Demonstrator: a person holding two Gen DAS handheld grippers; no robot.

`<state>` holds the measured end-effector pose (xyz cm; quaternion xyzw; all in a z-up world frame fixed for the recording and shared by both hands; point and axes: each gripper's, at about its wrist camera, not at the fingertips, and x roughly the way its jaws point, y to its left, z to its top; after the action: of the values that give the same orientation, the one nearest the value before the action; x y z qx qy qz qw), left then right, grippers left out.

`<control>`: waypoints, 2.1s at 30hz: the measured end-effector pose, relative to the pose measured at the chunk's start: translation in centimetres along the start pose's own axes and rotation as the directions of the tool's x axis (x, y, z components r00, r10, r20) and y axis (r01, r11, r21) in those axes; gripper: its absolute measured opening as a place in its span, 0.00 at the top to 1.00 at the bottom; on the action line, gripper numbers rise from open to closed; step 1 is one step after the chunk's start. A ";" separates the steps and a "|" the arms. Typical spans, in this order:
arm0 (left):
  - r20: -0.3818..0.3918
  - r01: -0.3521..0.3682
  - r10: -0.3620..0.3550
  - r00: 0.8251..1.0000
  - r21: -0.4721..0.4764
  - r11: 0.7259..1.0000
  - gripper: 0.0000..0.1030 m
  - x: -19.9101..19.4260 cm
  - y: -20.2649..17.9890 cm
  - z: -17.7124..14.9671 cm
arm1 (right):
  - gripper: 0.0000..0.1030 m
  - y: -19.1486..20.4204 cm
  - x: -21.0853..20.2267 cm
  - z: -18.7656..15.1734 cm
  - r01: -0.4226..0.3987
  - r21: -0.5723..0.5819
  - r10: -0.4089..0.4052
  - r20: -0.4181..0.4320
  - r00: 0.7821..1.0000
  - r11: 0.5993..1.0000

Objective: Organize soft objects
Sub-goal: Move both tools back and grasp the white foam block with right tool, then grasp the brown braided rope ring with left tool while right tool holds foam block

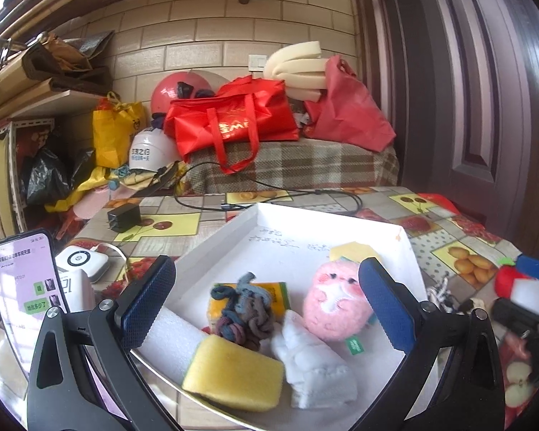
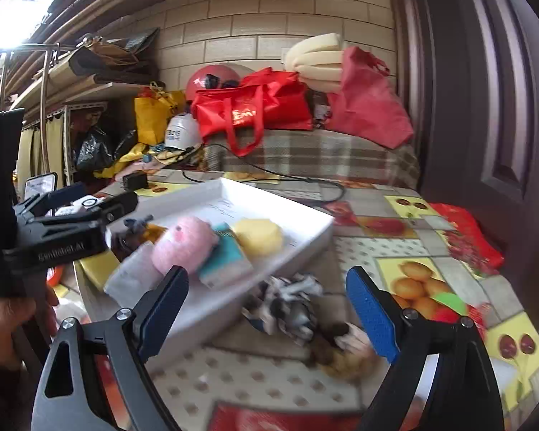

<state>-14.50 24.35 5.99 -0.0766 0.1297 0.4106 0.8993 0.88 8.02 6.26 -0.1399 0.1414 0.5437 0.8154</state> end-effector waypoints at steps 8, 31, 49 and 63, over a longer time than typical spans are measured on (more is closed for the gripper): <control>-0.067 0.174 -0.169 0.983 0.076 0.982 0.00 -1.3 -4.3 -0.7 | 0.13 -8.3 -3.0 -2.2 0.104 0.121 -0.094 -0.084 0.992 0.987; -0.323 0.475 -0.418 0.849 0.117 0.872 0.00 -1.1 -14.6 -2.2 | 0.13 -10.8 -3.4 -4.3 -0.176 0.045 0.182 -0.243 0.953 0.983; -0.446 0.482 -0.389 0.806 0.113 0.869 0.00 1.6 -17.3 -3.0 | 0.36 -9.7 0.2 -5.4 -0.167 0.059 0.176 -0.422 0.889 0.984; -0.542 0.530 -0.372 0.754 0.166 0.832 0.05 7.6 -23.6 -2.2 | 0.52 -16.6 -2.7 -6.8 -0.065 0.307 0.180 -0.361 0.915 0.949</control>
<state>7.80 13.85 2.37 -0.0651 0.3918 0.1198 0.9099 14.77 -3.00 2.29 -0.1140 0.3851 0.5296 0.7472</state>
